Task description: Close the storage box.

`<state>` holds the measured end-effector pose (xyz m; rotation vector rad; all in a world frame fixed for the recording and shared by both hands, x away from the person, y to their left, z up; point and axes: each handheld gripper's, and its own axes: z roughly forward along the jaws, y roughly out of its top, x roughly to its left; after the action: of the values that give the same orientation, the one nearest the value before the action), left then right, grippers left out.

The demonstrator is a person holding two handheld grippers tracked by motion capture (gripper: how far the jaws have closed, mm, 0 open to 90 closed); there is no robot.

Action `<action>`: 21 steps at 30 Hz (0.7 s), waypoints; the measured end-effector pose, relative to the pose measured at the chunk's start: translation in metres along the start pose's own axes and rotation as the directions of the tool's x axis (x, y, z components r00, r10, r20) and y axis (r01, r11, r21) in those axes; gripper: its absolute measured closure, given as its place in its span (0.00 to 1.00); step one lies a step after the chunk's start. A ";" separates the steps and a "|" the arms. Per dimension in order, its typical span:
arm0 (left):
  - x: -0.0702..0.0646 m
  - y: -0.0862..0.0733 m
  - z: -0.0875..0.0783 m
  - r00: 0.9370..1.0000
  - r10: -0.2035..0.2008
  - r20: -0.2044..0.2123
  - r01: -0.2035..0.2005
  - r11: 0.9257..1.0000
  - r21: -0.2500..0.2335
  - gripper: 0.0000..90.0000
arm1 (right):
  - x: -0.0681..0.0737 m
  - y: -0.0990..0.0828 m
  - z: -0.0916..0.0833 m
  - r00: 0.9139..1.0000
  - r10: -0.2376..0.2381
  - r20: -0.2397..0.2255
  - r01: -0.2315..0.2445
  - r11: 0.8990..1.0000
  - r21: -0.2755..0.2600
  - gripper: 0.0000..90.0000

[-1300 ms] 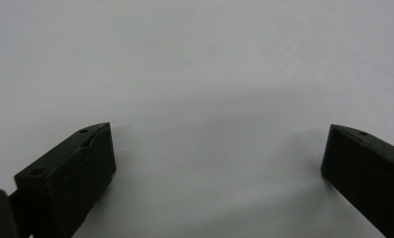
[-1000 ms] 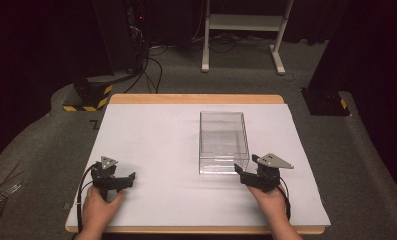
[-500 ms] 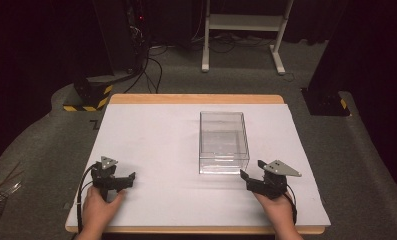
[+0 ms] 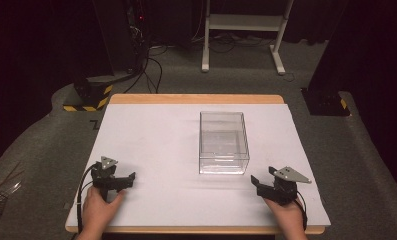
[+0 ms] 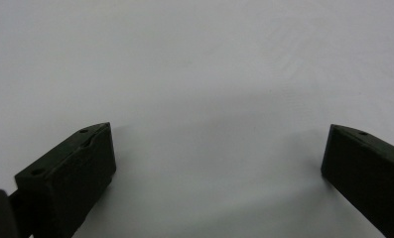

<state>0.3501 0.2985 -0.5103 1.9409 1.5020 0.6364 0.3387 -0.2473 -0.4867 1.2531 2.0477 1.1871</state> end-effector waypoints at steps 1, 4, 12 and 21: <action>0.000 0.000 0.000 1.000 0.000 0.000 0.000 1.000 0.000 0.01 | -0.001 -0.001 0.000 1.000 0.002 0.002 -0.002 1.000 0.002 0.25; 0.000 0.000 0.000 1.000 0.000 0.000 0.000 1.000 0.000 0.01 | -0.005 -0.005 -0.001 1.000 0.007 0.016 -0.007 1.000 0.009 0.25; 0.000 0.000 0.000 1.000 0.000 0.000 0.000 1.000 0.000 0.01 | -0.008 -0.011 -0.001 0.999 -0.019 0.038 0.018 0.999 0.033 0.26; 0.000 0.000 0.000 1.000 0.000 0.000 0.000 1.000 0.000 0.01 | -0.004 -0.013 0.002 0.997 -0.062 0.056 0.058 0.996 0.062 0.27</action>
<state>0.3501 0.2985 -0.5103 1.9410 1.5020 0.6363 0.3358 -0.2525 -0.4991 1.2301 2.0783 1.0572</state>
